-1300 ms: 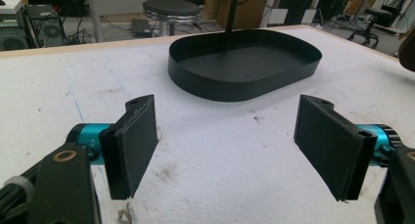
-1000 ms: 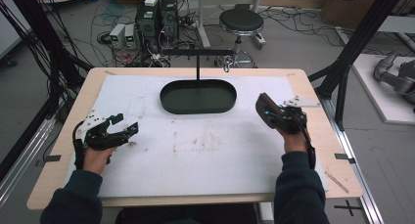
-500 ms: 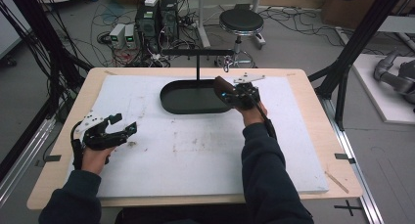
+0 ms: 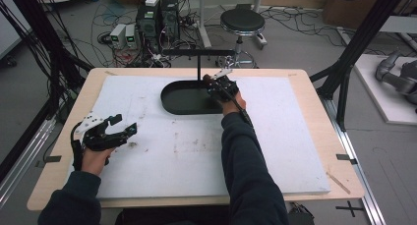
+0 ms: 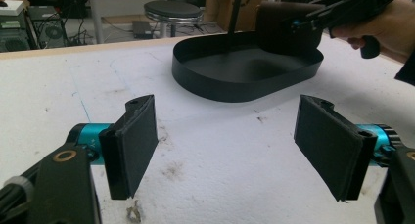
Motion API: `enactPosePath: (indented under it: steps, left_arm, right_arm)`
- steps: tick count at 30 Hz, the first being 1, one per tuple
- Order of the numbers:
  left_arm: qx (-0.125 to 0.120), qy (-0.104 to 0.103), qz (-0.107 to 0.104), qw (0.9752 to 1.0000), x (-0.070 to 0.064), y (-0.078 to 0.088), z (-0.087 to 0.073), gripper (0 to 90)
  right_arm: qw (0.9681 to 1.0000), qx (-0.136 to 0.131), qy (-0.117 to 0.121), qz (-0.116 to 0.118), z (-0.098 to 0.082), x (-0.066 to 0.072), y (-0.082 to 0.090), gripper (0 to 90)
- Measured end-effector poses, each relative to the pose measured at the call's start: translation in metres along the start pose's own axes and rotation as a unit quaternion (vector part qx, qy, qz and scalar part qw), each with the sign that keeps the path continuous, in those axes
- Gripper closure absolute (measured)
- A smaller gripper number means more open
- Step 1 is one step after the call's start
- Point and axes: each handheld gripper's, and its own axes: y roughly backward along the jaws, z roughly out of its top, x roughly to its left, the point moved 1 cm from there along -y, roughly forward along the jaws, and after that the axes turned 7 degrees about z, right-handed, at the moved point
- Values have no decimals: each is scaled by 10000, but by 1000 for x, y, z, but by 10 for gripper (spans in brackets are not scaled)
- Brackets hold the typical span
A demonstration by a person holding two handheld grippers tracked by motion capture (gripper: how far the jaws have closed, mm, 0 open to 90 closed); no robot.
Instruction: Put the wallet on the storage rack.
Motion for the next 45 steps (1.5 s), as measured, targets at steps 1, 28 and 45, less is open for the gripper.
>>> enactPosePath:
  steps: [1,28,45]
  left_arm:
    - [8,-2,1,10000,0,0,0,241]
    - [-16,-48,-54,10000,-4,-3,2,241]
    - [-244,141,-47,9996,-2,0,4,234]
  right_arm:
    - [10000,51,16,-83,0,1,-4,649]
    - [9955,-633,-283,639,3,-10,63,415]
    - [9916,-837,-457,876,-78,-8,136,239]
